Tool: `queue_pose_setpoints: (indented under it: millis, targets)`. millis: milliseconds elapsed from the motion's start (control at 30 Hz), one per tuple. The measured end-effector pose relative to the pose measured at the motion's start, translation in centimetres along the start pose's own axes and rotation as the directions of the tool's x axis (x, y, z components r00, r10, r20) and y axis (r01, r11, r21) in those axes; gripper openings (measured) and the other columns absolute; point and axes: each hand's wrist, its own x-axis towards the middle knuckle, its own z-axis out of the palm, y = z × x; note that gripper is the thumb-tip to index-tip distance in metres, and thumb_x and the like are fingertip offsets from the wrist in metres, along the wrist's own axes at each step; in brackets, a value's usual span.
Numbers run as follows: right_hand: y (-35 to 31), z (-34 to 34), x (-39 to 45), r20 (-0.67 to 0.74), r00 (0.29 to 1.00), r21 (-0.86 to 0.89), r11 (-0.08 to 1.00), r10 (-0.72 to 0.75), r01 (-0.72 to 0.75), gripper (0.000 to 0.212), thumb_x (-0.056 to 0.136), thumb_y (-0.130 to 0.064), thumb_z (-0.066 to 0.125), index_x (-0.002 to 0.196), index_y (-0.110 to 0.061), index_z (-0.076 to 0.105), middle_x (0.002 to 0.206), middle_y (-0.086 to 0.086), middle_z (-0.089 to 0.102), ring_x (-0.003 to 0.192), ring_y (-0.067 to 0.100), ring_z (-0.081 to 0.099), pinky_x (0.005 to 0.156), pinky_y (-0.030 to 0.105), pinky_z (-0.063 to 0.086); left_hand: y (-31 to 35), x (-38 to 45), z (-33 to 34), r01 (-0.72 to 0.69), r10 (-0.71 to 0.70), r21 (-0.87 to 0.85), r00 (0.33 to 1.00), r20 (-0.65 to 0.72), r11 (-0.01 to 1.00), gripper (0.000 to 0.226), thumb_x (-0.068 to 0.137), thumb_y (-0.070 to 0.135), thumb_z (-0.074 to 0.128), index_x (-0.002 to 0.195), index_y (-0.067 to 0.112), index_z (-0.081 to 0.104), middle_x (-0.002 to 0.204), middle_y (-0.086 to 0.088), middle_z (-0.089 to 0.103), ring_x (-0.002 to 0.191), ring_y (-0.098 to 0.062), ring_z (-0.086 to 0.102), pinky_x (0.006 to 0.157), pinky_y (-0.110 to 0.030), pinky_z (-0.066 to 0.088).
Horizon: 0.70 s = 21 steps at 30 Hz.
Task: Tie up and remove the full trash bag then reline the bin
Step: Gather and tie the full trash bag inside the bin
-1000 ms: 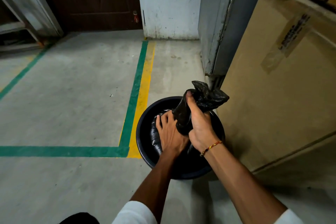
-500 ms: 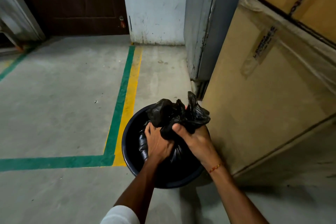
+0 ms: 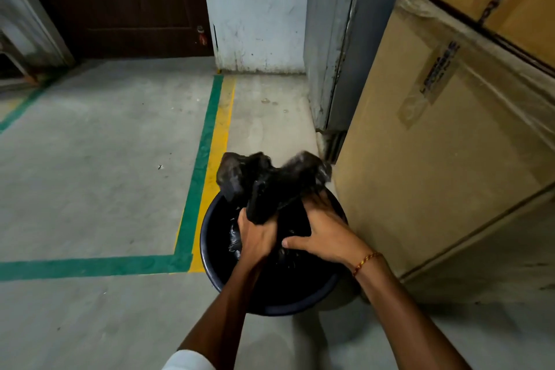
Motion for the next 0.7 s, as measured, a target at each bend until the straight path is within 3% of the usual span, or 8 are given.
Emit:
queue_pose_setpoints:
  millis: [33,100,200,267,467,567,700]
  targets:
    - [0.0,0.2,0.2,0.029,1.000,-0.055,0.998,0.010,-0.009,0.112,0.072,-0.054,0.074,0.154,-0.024,0.005,0.163,-0.006,0.001,0.149,0.018,-0.016,0.121,0.035,0.009,0.4,0.1,-0.2,0.000,0.000,-0.016,1.000,0.001,1.000,0.055,0.075,0.054,0.045,0.119,0.025,0.060,0.124,0.003,0.061,0.125,-0.018,0.051,0.109,-0.026,0.032]
    - [-0.2,0.7,0.5,0.073,0.997,-0.125,0.992,0.026,-0.016,0.119,0.071,-0.058,0.072,0.155,-0.022,-0.004,0.163,-0.008,-0.010,0.145,0.015,-0.027,0.122,0.038,0.005,1.0,0.0,-0.5,0.035,-0.035,-0.085,0.999,0.001,0.996,0.061,0.080,0.051,0.047,0.135,0.026,0.053,0.140,0.004,0.052,0.134,-0.011,0.040,0.117,-0.029,0.024]
    - [-0.6,2.1,1.1,0.134,0.991,-0.075,0.997,-0.003,0.013,0.120,0.072,-0.050,0.074,0.154,-0.019,-0.009,0.163,-0.001,-0.013,0.147,0.014,-0.020,0.123,0.040,0.003,1.3,-0.6,-1.0,0.096,-0.091,-0.121,0.995,0.041,0.988,0.050,0.096,0.035,0.051,0.144,0.023,0.043,0.150,0.002,0.042,0.138,-0.005,0.030,0.115,-0.021,0.014]
    - [-0.6,3.0,1.5,0.150,0.989,-0.052,0.998,-0.019,0.027,0.118,0.072,-0.043,0.073,0.154,-0.020,-0.009,0.163,-0.001,-0.012,0.148,0.014,-0.019,0.123,0.039,-0.003,1.1,-0.6,-1.1,0.142,-0.131,-0.144,0.988,0.083,0.979,0.047,0.099,0.028,0.049,0.145,0.021,0.041,0.152,0.000,0.039,0.141,-0.011,0.030,0.114,-0.021,0.014]
    - [0.0,5.0,2.0,0.171,0.981,-0.203,0.978,0.091,-0.055,0.104,0.077,-0.019,0.062,0.154,-0.016,-0.008,0.163,0.002,-0.009,0.149,0.015,-0.016,0.121,0.035,-0.007,1.5,-0.8,-0.5,0.140,-0.125,-0.095,0.981,0.149,0.986,0.048,0.096,0.033,0.052,0.142,0.019,0.047,0.149,-0.003,0.046,0.139,-0.010,0.035,0.106,-0.014,0.015]
    - [0.5,5.3,2.5,0.196,0.972,-0.260,0.963,0.129,-0.075,0.097,0.083,-0.018,0.058,0.154,-0.012,-0.008,0.163,0.006,-0.007,0.150,0.019,-0.012,0.122,0.037,-0.006,2.2,-1.1,-0.4,0.095,-0.091,-0.014,0.980,0.178,0.995,0.067,0.079,0.062,0.046,0.136,0.026,0.055,0.146,-0.003,0.051,0.138,-0.020,0.041,0.105,-0.018,0.021]
    - [0.7,5.7,2.9,0.175,0.981,-0.258,0.966,0.079,-0.032,0.088,0.084,-0.027,0.057,0.155,-0.016,0.006,0.162,0.005,0.007,0.150,0.021,-0.001,0.122,0.040,0.004,2.7,-1.2,-0.5,0.058,-0.057,-0.002,0.982,0.181,0.998,0.053,0.086,0.048,0.047,0.125,0.018,0.064,0.136,-0.008,0.060,0.127,-0.020,0.051,0.104,-0.019,0.029]
